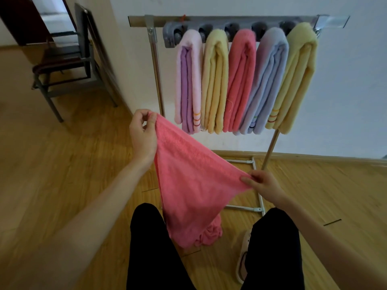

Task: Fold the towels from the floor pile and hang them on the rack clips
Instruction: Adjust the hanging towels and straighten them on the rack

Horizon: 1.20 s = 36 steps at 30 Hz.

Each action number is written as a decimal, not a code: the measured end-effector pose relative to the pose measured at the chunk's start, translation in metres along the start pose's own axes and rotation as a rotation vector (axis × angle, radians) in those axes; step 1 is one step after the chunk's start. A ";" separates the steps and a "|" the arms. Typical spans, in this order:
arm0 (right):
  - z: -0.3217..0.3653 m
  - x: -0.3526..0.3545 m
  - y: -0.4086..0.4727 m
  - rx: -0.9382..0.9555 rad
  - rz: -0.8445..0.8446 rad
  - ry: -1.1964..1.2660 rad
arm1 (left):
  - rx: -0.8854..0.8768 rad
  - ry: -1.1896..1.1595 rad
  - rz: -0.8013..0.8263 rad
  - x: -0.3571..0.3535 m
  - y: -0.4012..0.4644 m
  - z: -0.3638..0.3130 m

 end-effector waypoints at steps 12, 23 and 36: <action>0.016 -0.005 0.019 -0.509 -0.349 0.296 | 0.250 0.218 0.093 0.015 -0.002 0.044; 0.092 -0.006 0.038 -0.393 -0.163 0.569 | 0.313 0.017 0.659 -0.005 -0.035 -0.013; 0.151 0.009 0.029 -0.016 -0.014 0.421 | -0.718 0.206 1.017 -0.035 -0.037 -0.085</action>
Point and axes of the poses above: each hand's wrist, its own y-axis towards the middle knuckle, its own x-axis out of the back of the hand, z = x × y, the point moved 4 cm from there along y, towards the middle knuckle, and after that the axes turned 14 degrees about -z, right-handed, at the moved point
